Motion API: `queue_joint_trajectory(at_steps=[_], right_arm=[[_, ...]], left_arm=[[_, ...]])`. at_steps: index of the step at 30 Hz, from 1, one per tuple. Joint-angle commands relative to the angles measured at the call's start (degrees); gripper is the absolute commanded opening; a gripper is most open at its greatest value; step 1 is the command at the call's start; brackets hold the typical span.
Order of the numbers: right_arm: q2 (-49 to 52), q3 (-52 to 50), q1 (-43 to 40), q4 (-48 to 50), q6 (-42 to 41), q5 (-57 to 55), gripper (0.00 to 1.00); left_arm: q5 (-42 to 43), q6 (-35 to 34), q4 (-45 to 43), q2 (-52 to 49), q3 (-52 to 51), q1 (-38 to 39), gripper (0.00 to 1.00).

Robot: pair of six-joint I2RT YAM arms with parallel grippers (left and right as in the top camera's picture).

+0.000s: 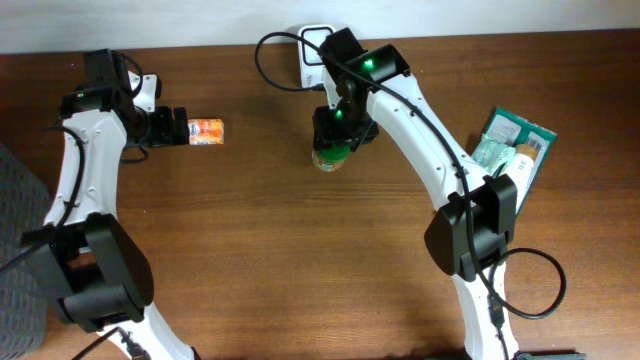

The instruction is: Scan the item barcode

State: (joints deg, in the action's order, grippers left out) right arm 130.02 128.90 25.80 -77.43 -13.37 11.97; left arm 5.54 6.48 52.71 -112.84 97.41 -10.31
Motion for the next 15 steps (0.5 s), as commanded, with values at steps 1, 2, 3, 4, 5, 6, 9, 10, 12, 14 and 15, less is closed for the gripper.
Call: queue_joint_trajectory(at_steps=[1, 2, 3, 4, 5, 6, 9, 10, 12, 14, 15], right_arm=[[-3.0, 1.7, -0.1, 0.0, 1.2, 1.2, 0.51], [-3.0, 2.1, -0.1, -0.2, 1.2, 1.2, 0.51], [-3.0, 3.3, -0.1, -0.9, 2.1, 1.2, 0.51], [-3.0, 4.1, -0.1, -1.5, 2.3, 1.1, 0.51], [-3.0, 4.8, -0.1, -2.0, 2.4, 1.1, 0.51], [-3.0, 5.5, -0.1, -2.4, 2.5, 1.1, 0.51], [-3.0, 6.4, -0.1, -3.0, 2.7, 1.1, 0.51], [-3.0, 6.4, -0.1, -3.0, 2.7, 1.1, 0.51], [-3.0, 6.4, -0.1, -3.0, 2.7, 1.1, 0.51], [-3.0, 6.4, -0.1, -3.0, 2.7, 1.1, 0.51], [-3.0, 6.4, -0.1, -3.0, 2.7, 1.1, 0.51]], left_arm=[[0.0, 0.9, -0.1, 0.0, 0.7, -0.4, 0.99], [0.0, 0.9, -0.1, 0.0, 0.7, -0.4, 0.99], [0.0, 0.9, -0.1, 0.0, 0.7, -0.4, 0.99], [0.0, 0.9, -0.1, 0.0, 0.7, -0.4, 0.99], [0.0, 0.9, -0.1, 0.0, 0.7, -0.4, 0.99], [0.0, 0.9, -0.1, 0.0, 0.7, -0.4, 0.99], [0.0, 0.9, -0.1, 0.0, 0.7, -0.4, 0.99], [0.0, 0.9, -0.1, 0.0, 0.7, -0.4, 0.99], [0.0, 0.9, -0.1, 0.0, 0.7, -0.4, 0.99], [0.0, 0.9, -0.1, 0.0, 0.7, -0.4, 0.99], [0.0, 0.9, -0.1, 0.0, 0.7, -0.4, 0.99]])
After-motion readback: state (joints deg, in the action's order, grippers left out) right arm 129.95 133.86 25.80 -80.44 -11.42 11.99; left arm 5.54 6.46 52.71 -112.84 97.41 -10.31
